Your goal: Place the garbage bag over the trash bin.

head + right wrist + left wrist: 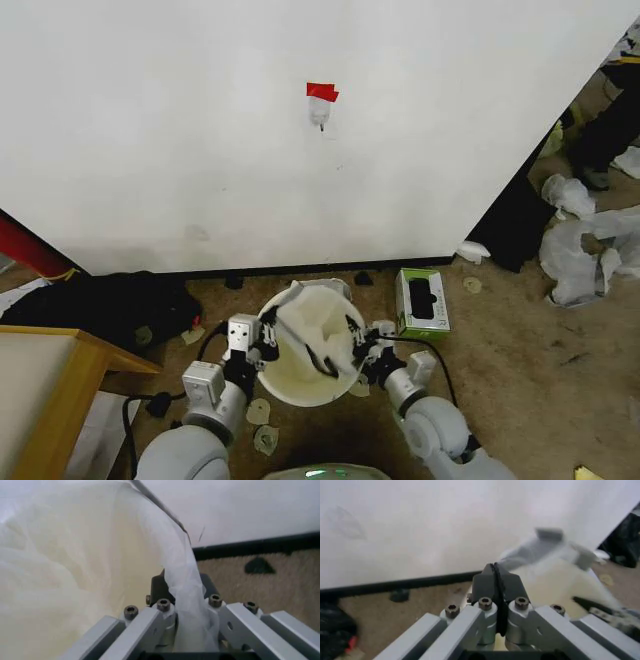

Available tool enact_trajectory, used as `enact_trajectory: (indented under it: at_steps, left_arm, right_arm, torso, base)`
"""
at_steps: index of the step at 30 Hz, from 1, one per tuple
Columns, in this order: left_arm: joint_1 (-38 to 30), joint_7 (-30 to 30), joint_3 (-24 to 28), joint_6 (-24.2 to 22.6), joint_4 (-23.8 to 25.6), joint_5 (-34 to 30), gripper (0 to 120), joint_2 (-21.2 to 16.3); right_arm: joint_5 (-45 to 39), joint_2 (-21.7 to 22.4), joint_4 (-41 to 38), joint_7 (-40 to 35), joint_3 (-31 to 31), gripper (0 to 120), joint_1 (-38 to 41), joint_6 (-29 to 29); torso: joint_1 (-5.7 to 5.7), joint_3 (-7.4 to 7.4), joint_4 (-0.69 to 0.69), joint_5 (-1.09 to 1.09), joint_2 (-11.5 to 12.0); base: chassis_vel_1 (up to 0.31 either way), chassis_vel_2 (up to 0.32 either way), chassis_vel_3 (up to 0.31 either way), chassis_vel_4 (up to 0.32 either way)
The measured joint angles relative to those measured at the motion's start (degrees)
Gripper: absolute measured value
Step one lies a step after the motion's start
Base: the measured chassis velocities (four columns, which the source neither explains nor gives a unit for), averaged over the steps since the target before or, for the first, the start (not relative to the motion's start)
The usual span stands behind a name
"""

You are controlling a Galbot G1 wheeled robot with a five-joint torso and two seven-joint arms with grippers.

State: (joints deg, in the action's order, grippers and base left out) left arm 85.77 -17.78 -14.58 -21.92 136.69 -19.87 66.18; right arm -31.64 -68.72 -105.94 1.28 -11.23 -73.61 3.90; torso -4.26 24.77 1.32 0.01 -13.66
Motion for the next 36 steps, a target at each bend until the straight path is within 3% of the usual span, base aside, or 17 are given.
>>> enact_trajectory:
  at_steps: [17,24,28,31,36]
  left_arm:
    - [-1.22,0.64,-1.15,0.22,-3.20,3.08,0,-1.47]
    - [-3.40,4.09,-2.13,0.75,-5.94,3.29,0,-4.74]
    - [-5.05,6.74,-1.89,0.90,-7.76,2.65,0,-6.92]
    - [-5.57,7.26,-1.98,-0.20,-9.64,2.47,0,-7.13]
    - [-4.60,6.96,-3.01,-1.42,-11.13,1.51,0,-6.96]
  right_arm:
    - [-2.82,7.41,0.00,7.09,-5.14,1,-0.50,-1.07]
    - [-3.57,8.98,1.70,14.73,-6.02,1,0.45,-3.83]
    - [-3.59,8.94,4.20,22.83,-6.51,1,1.17,-7.17]
    - [-3.94,8.65,6.19,28.49,-7.21,1,1.49,-9.89]
    - [-5.44,8.54,7.64,30.63,-7.74,1,1.50,-11.45]
  torso:
    - [0.00,0.00,0.00,0.01,0.00]
    - [0.00,0.00,0.00,-0.01,0.00]
    - [0.00,0.00,0.01,0.00,0.00]
    - [0.00,0.00,0.00,-0.02,0.00]
    - [0.00,0.00,0.00,-0.01,0.00]
  base:
    - [0.000,0.000,0.000,0.000]
    - [0.000,0.000,0.000,0.000]
    - [0.000,0.000,0.000,0.000]
    - [0.000,0.000,0.000,0.000]
    - [0.000,0.000,0.000,0.000]
